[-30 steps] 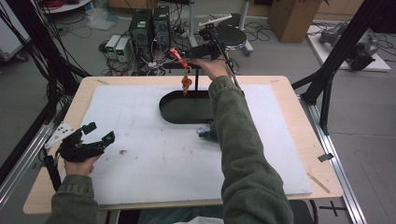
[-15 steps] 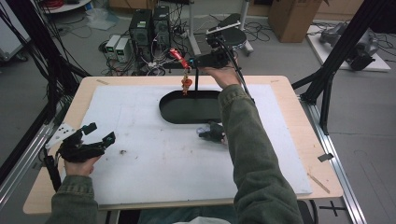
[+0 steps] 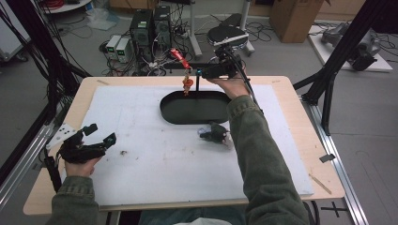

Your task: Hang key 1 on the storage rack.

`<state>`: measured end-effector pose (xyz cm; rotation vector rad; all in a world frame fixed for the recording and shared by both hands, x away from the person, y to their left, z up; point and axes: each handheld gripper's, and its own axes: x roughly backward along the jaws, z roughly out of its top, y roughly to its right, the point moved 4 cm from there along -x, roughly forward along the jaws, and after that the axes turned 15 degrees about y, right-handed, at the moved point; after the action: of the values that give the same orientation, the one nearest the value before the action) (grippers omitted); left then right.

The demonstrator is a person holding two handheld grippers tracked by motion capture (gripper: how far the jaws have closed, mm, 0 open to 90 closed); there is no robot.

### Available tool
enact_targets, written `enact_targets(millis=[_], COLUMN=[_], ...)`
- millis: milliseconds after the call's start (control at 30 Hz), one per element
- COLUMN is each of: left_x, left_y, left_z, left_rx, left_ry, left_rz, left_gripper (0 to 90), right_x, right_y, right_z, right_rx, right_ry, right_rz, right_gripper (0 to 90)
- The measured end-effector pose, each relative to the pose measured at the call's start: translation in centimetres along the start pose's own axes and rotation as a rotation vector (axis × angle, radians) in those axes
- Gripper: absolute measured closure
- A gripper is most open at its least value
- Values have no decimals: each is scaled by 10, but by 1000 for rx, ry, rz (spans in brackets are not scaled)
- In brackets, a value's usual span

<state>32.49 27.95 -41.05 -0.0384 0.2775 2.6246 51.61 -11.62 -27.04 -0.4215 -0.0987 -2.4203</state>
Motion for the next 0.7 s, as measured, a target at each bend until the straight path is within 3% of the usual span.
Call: enact_targets(millis=[200,533,600,700], left_x=[0,1,1,1], left_y=[0,1,1,1], left_z=[0,0,0,0], left_rx=[-2,-7,-6,-9], left_ry=[-2,-6,-7,-7], left_rz=[0,0,0,-2], left_gripper=[73,73,73,73], right_x=[10,27,30,37], right_y=[3,8,10,11], right_z=[-14,-41,-48,-56], right_rx=[-9,16,11,30], right_ry=[-9,-15,-57,-49], right_rz=[-9,-12,-17,-23], right_gripper=[8,8,8,8])
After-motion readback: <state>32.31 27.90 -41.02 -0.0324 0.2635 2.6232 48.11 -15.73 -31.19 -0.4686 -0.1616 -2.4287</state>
